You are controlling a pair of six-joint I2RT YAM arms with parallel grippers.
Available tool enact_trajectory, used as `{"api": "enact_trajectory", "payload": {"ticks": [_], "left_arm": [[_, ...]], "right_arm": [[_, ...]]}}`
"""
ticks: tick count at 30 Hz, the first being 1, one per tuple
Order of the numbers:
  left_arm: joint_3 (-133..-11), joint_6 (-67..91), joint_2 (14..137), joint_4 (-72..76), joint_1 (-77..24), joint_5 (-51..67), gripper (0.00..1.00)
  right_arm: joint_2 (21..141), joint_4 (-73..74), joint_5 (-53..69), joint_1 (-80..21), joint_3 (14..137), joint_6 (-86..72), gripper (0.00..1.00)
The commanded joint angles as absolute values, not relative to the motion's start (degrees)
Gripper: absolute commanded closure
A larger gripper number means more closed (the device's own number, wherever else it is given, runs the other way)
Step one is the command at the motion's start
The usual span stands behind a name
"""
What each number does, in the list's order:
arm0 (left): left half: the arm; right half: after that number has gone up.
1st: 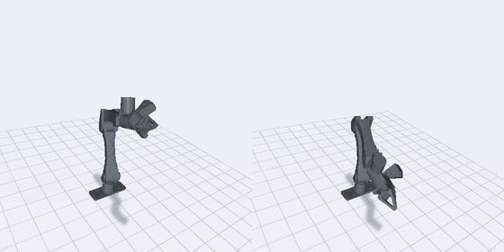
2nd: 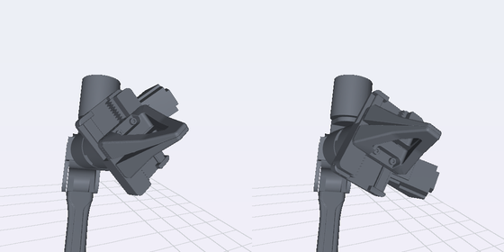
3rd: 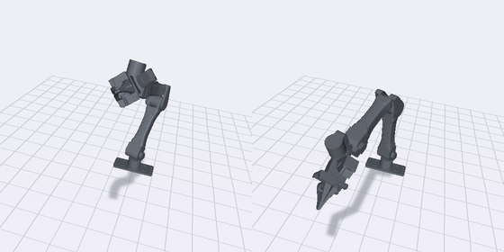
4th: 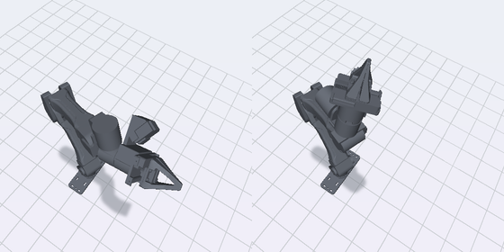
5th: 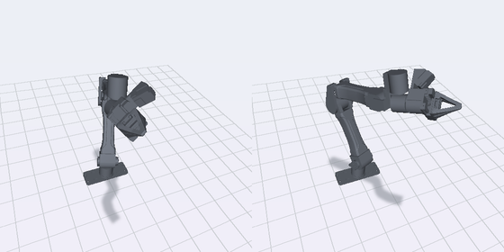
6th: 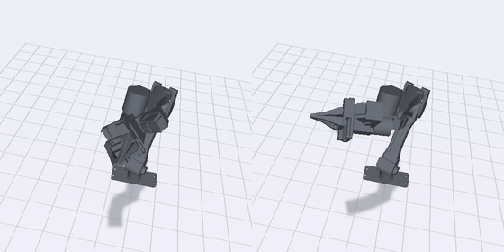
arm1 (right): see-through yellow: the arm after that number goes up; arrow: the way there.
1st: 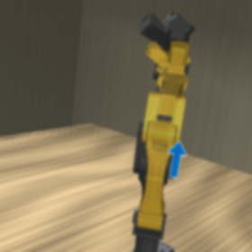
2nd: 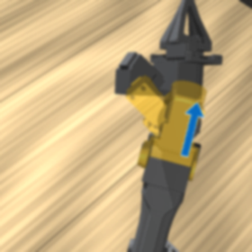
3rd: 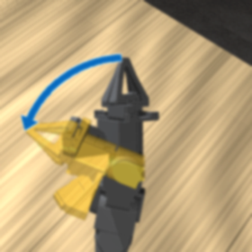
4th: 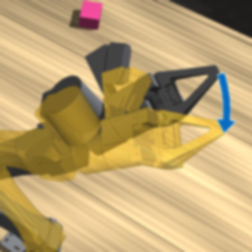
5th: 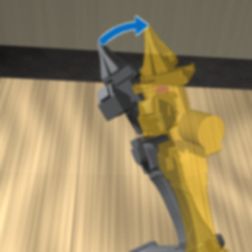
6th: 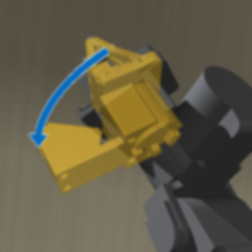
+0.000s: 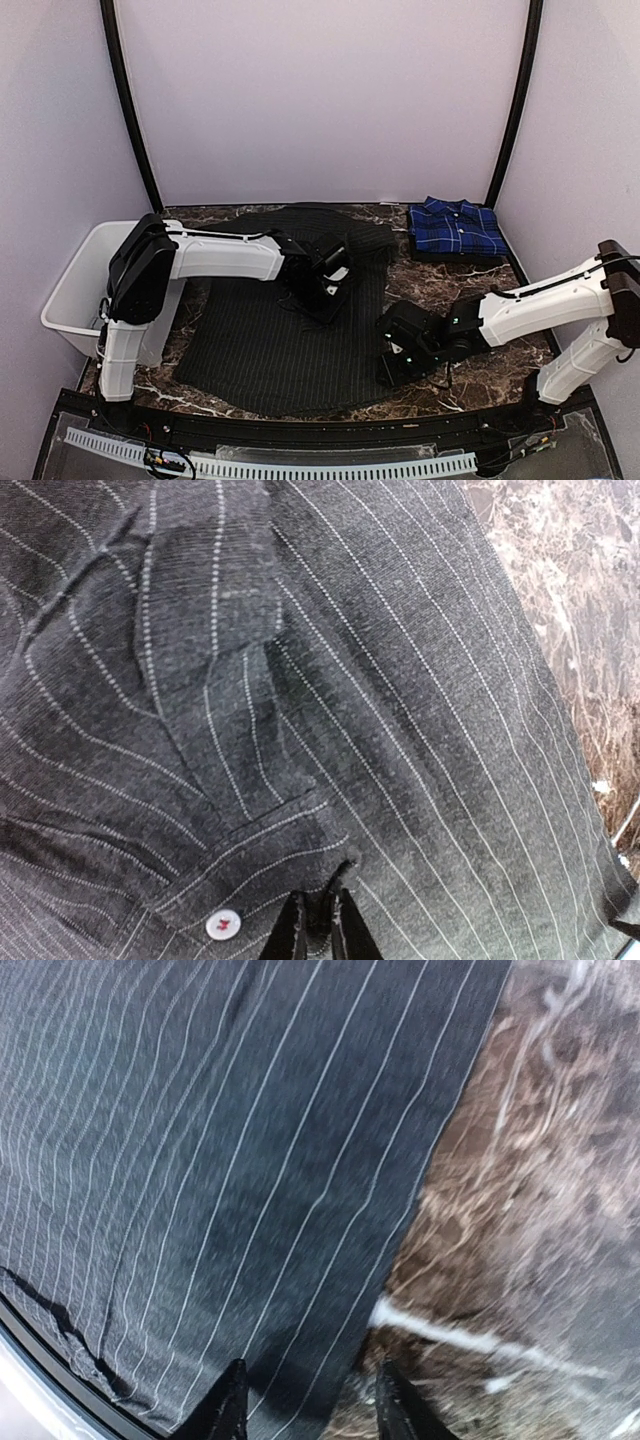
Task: Fold and stack the long sleeve shirts
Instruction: Pick up the sleeve from the center of the board, then pick up the corner of the shirt from the center of the board.
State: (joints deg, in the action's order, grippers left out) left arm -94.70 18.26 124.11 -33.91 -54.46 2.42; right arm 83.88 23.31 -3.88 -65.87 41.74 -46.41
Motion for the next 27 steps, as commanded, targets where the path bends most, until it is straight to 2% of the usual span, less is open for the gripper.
{"api": "enact_trajectory", "payload": {"ticks": [1, 4, 9, 14, 22, 27], "left_arm": [[-93.2, 18.1, 119.9, -34.3, -53.8, 4.4, 0.91], [-93.1, 18.2, 119.6, -34.1, -53.8, 4.7, 0.92], [-92.9, 18.7, 118.6, -33.9, -53.7, 4.8, 1.00], [-93.1, 20.0, 115.8, -33.2, -52.6, 3.7, 1.00], [-98.5, 20.5, 111.2, -31.8, -49.2, 3.9, 1.00], [-107.6, 19.1, 112.2, -32.2, -45.9, 3.5, 1.00]], "right_arm": [[85.2, 24.4, -4.4, -68.6, 42.7, -49.9, 0.61], [85.6, 24.4, -4.1, -69.3, 42.7, -50.6, 0.69], [85.9, 24.5, -3.9, -69.6, 42.7, -51.8, 0.83], [85.1, 25.1, -3.9, -69.7, 41.6, -53.4, 1.00], [80.0, 31.1, -8.3, -66.3, 38.6, -54.9, 1.00], [73.8, 33.3, -9.2, -61.1, 35.7, -54.8, 1.00]]}}
